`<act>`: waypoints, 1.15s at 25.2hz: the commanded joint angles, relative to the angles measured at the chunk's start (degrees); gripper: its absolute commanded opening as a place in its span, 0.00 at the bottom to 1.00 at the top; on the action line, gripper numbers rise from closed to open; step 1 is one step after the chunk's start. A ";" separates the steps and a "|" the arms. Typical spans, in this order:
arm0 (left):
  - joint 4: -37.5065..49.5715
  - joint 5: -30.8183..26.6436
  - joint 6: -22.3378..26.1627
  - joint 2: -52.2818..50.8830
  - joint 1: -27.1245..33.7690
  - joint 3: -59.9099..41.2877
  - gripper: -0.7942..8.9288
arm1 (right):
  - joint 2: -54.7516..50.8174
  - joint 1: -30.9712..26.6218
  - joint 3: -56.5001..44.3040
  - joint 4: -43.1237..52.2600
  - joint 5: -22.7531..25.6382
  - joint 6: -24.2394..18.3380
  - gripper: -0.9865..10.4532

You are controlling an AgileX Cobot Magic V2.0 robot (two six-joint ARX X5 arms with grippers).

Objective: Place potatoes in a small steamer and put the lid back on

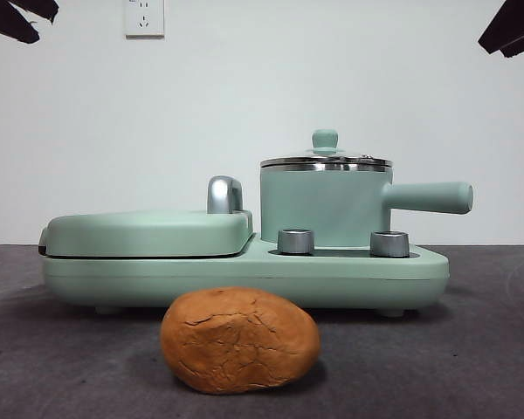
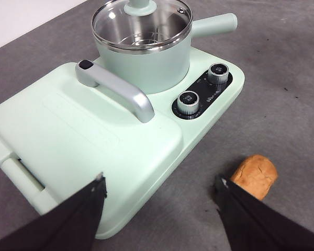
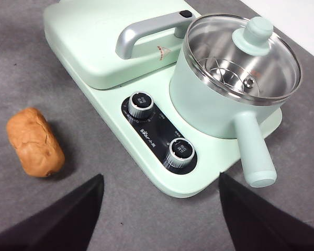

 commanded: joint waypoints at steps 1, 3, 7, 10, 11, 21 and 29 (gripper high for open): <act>0.61 0.13 -0.79 0.37 -0.35 1.22 0.42 | 0.17 0.31 1.01 0.37 -0.07 2.93 0.39; 0.68 0.13 -2.89 0.52 -0.35 1.22 0.42 | 0.17 0.31 1.01 0.39 -0.07 4.22 0.39; 2.38 0.13 -7.89 2.08 -0.92 1.22 0.31 | 0.20 0.31 1.01 0.42 -0.07 5.57 0.39; 7.80 0.13 -8.24 5.42 -2.38 1.22 0.28 | 0.17 0.31 1.01 0.42 -0.09 5.97 0.39; 10.51 0.13 -8.24 7.02 -3.02 1.22 0.28 | 0.17 0.31 1.01 0.42 -0.07 5.97 0.39; 39.60 -1.38 -11.98 26.53 -8.81 2.25 0.33 | 0.20 0.31 1.01 0.42 -0.04 5.97 0.39; 45.57 -4.46 -14.23 41.44 -12.17 10.69 0.37 | 0.22 0.28 1.01 0.44 0.02 5.97 0.39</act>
